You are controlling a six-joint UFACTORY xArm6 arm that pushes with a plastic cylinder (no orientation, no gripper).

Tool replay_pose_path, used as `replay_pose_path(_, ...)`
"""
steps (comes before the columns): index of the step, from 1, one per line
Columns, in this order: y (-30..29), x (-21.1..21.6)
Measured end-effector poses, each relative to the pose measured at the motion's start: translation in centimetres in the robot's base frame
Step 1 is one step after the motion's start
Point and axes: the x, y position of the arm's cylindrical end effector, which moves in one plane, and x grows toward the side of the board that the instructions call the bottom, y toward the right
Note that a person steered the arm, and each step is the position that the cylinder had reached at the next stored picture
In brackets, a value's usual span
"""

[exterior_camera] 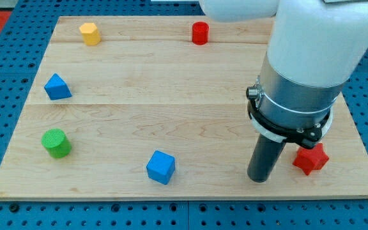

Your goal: Move your arm towards the center

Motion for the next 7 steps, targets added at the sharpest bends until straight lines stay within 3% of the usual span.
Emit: replay_pose_path(7, 0.25, -0.15)
